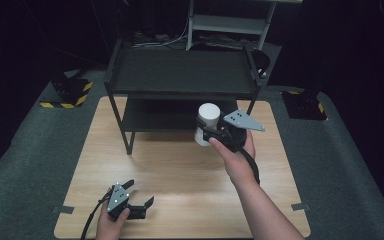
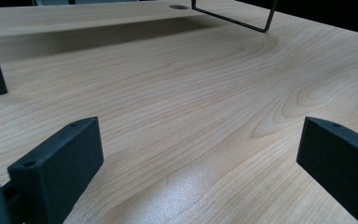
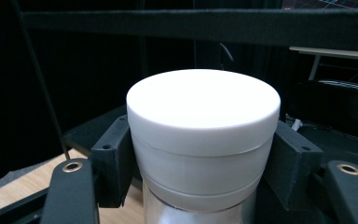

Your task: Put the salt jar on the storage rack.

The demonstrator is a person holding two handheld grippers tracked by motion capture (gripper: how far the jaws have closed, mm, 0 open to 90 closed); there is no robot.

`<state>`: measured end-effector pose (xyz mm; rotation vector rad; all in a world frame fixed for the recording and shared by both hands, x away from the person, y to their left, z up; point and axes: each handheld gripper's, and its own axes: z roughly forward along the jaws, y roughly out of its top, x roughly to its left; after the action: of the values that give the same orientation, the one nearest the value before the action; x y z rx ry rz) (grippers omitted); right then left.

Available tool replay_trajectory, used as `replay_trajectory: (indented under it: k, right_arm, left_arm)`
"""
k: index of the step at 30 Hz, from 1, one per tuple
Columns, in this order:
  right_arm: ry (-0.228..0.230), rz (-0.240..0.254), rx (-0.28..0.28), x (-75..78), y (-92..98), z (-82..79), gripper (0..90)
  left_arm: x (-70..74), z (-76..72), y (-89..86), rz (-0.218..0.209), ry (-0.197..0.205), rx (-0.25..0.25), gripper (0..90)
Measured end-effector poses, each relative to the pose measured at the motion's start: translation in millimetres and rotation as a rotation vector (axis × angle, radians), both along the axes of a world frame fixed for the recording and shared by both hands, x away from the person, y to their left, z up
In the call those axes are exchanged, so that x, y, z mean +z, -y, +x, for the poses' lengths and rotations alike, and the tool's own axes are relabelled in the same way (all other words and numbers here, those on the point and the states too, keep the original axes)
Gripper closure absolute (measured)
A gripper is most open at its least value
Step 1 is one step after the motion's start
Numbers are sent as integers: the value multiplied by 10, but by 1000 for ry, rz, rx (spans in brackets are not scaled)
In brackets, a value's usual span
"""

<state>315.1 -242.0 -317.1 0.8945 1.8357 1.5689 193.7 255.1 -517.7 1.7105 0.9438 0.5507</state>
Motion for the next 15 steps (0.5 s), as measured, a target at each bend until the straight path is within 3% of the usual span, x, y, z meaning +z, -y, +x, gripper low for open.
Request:
replay_trajectory:
  k: [15]
  right_arm:
    - [0,6,-57,56,-190,267,347]
  left_arm:
    - [-4,11,-19,-4,0,-10,5]
